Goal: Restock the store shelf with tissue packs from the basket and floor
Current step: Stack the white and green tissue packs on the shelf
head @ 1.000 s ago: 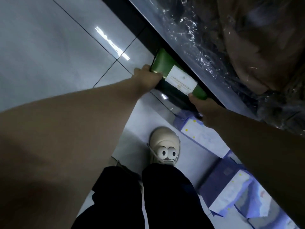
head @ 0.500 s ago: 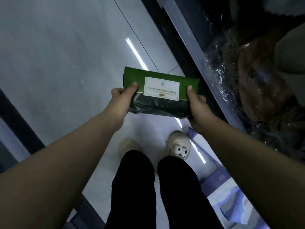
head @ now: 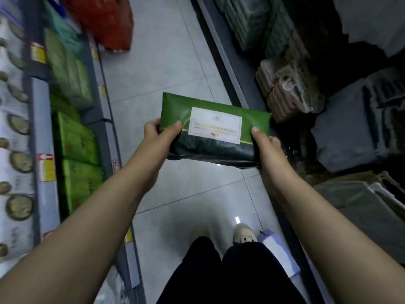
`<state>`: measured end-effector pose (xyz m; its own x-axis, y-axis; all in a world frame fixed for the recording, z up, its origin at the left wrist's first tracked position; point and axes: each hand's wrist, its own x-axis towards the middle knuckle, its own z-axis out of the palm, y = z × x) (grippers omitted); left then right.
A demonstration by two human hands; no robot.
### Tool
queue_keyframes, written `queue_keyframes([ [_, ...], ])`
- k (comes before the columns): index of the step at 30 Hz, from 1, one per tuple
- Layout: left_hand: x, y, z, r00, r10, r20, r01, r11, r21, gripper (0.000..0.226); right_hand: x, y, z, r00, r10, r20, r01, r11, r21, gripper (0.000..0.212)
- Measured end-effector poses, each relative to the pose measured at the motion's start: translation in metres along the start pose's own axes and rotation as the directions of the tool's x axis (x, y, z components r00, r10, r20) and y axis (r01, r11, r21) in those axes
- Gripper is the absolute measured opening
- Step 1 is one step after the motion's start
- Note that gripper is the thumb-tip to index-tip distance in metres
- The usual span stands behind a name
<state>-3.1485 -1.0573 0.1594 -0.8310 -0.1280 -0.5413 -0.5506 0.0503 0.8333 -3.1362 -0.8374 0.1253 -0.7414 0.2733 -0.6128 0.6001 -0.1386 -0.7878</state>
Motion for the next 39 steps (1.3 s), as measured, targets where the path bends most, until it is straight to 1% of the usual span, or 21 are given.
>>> queue_keyframes([
  [2, -0.027, 0.039, -0.020, 0.997, 0.058, -0.056, -0.059, 0.998, -0.011, 0.043, -0.030, -0.039, 0.013, 0.998, -0.054, 0.027, 0.055, 0.998, -0.015, 0.031],
  [4, -0.052, 0.074, -0.035, 0.984, 0.128, -0.122, -0.128, 0.992, 0.006, 0.039, -0.052, -0.073, 0.024, 0.994, -0.095, 0.054, 0.096, 0.995, -0.008, 0.032],
  [8, -0.100, 0.133, -0.060, 0.931, 0.254, -0.260, -0.261, 0.965, 0.007, 0.034, -0.089, -0.138, 0.049, 0.961, -0.198, 0.191, 0.199, 0.980, 0.016, 0.033],
  [10, -0.122, 0.153, -0.072, 0.890, 0.311, -0.333, -0.334, 0.943, -0.012, 0.039, -0.107, -0.170, 0.062, 0.929, -0.261, 0.262, 0.266, 0.964, 0.015, 0.038],
  [13, -0.156, 0.172, -0.088, 0.835, 0.352, -0.423, -0.417, 0.906, -0.068, 0.051, -0.130, -0.213, 0.080, 0.856, -0.341, 0.388, 0.363, 0.932, 0.018, 0.037],
  [15, -0.181, 0.179, -0.097, 0.785, 0.365, -0.500, -0.467, 0.879, -0.092, 0.052, -0.148, -0.238, 0.095, 0.789, -0.395, 0.471, 0.440, 0.898, 0.015, 0.037],
  [17, -0.207, 0.183, -0.105, 0.730, 0.363, -0.579, -0.500, 0.861, -0.091, 0.053, -0.167, -0.255, 0.112, 0.723, -0.412, 0.554, 0.483, 0.875, 0.021, 0.041],
  [19, -0.234, 0.184, -0.112, 0.668, 0.344, -0.660, -0.526, 0.845, -0.092, 0.047, -0.188, -0.267, 0.130, 0.659, -0.421, 0.624, 0.518, 0.855, 0.030, 0.046],
  [21, -0.262, 0.185, -0.119, 0.592, 0.322, -0.739, -0.554, 0.828, -0.083, 0.043, -0.208, -0.274, 0.147, 0.584, -0.424, 0.692, 0.554, 0.832, 0.043, 0.048],
  [24, -0.303, 0.184, -0.130, 0.464, 0.303, -0.832, -0.575, 0.818, -0.023, 0.048, -0.244, -0.280, 0.170, 0.457, -0.392, 0.798, 0.590, 0.805, 0.057, 0.053],
  [27, -0.345, 0.181, -0.143, 0.327, 0.279, -0.903, -0.584, 0.811, 0.040, 0.049, -0.285, -0.285, 0.190, 0.340, -0.327, 0.882, 0.574, 0.815, 0.080, 0.054],
  [29, -0.373, 0.181, -0.149, 0.251, 0.273, -0.929, -0.590, 0.804, 0.077, 0.054, -0.314, -0.287, 0.202, 0.248, -0.299, 0.921, 0.562, 0.819, 0.115, 0.051],
  [32, -0.416, 0.184, -0.157, 0.123, 0.288, -0.950, -0.569, 0.804, 0.170, 0.052, -0.356, -0.287, 0.216, 0.091, -0.265, 0.960, 0.546, 0.819, 0.175, 0.050],
  [34, -0.446, 0.189, -0.162, 0.030, 0.307, -0.951, -0.532, 0.810, 0.245, 0.064, -0.386, -0.287, 0.226, -0.006, -0.268, 0.963, 0.515, 0.825, 0.233, 0.048],
  [36, -0.474, 0.194, -0.167, -0.050, 0.337, -0.940, -0.478, 0.819, 0.319, 0.081, -0.416, -0.287, 0.236, -0.080, -0.290, 0.954, 0.497, 0.818, 0.290, 0.047],
  [39, -0.515, 0.199, -0.176, -0.130, 0.366, -0.921, -0.383, 0.839, 0.387, 0.090, -0.460, -0.287, 0.253, -0.182, -0.318, 0.930, 0.453, 0.812, 0.366, 0.053],
])
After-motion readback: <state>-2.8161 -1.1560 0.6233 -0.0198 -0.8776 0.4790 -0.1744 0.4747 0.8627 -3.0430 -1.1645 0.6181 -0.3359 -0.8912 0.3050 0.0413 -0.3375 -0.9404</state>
